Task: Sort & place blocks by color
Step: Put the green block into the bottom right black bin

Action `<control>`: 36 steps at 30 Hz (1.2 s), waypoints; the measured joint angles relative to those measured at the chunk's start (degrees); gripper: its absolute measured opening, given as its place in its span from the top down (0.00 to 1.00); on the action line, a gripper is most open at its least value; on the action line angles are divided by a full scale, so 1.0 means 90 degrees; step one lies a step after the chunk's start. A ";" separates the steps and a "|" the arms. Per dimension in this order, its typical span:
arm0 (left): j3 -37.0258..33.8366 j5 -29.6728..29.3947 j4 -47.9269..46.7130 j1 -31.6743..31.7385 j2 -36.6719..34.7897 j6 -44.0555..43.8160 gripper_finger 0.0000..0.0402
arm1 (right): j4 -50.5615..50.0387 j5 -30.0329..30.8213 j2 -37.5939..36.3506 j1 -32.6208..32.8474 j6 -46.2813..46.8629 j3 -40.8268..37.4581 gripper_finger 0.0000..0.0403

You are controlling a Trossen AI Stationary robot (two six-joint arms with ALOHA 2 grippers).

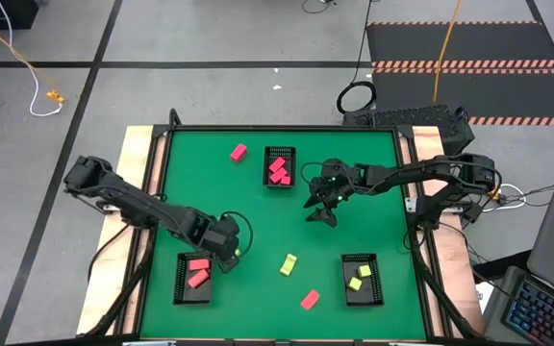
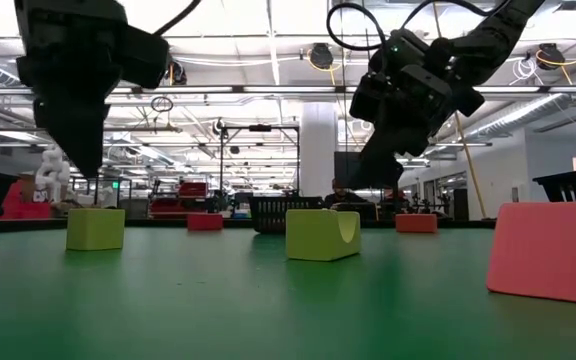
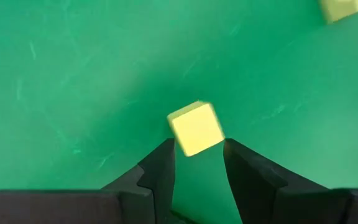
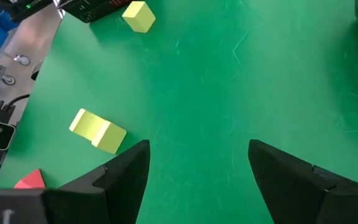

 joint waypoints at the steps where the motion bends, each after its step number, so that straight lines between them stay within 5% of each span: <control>1: 0.0002 0.0016 0.0009 -0.0018 0.0080 -0.0029 0.66 | -0.0005 -0.0002 0.0000 0.0001 -0.0003 0.0000 0.34; 22: 0.0432 0.0515 0.0551 0.0285 0.1404 -0.0377 0.65 | -0.0221 -0.0002 0.0000 0.0002 -0.0078 0.0000 0.34; 36: 0.0402 0.0527 0.0838 0.0269 0.1564 -0.0576 0.50 | -0.0223 -0.0002 0.0000 0.0002 -0.0078 0.0000 0.34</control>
